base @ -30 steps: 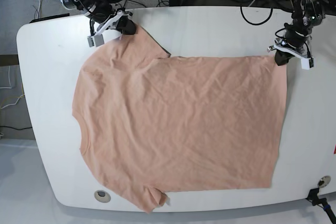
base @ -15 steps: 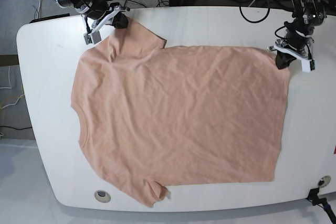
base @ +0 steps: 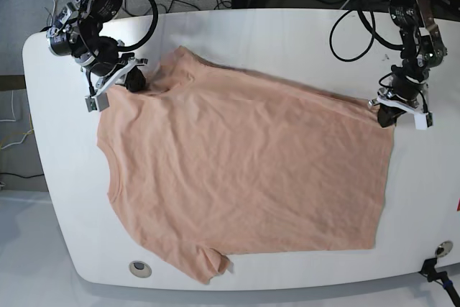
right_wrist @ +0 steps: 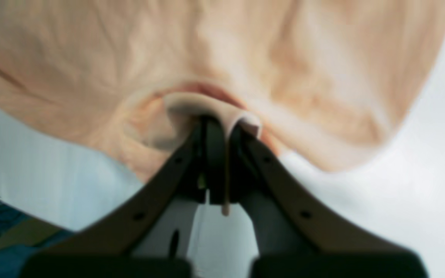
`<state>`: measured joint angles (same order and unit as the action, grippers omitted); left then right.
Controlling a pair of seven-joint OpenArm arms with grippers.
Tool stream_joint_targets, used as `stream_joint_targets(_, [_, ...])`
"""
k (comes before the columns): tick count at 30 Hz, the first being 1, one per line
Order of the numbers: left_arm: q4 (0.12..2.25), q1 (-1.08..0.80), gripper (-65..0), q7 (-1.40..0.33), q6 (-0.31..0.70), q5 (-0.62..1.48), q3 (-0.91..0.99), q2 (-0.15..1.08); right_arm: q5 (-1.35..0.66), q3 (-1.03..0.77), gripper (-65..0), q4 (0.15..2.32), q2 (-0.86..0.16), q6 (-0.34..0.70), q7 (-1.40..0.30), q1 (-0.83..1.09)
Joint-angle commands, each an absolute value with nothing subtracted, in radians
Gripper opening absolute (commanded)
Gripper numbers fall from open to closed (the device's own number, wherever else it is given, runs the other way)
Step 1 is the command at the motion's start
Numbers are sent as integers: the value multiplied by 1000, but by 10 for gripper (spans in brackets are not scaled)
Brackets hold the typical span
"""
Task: Fold the T-shirt properly
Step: 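Lift both held edges and fold them toward the shirt's middle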
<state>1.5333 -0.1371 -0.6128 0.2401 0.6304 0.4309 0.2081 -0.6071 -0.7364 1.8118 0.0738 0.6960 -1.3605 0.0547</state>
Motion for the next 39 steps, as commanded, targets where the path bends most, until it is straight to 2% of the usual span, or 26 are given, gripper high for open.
stream_joint_targets(1, [1524,-107,-650,-593,248,647,430,220,-630,-737,-650,1828,68,698,-1346,27])
stream_joint_targets(6, [1449,-38,-650,-591,246,647,366,219,-630,-734,-650,1782,53,698,-1346,-36])
stream_joint_targets(10, [1399,30,-650,-588,246,647,323,216,-628,-737,-650,1659,47,698,-1343,-122])
stream_joint_targets(18, [1287,159,-650,-587,246,647,323,193,-624,-739,-650,1491,13,698,-1317,-283])
stream_joint_targets(26, [1285,157,-650,-565,246,651,328,196,-624,-739,-650,1300,-16,698,-1230,-386])
stream_joint_targets(29, [1299,157,-650,-565,246,647,404,194,-624,-739,-650,1234,-35,698,-1221,-420])
stream_joint_targets(39, [1299,160,-650,-568,248,645,424,234,-622,-733,-650,1214,-36,698,-1141,-461])
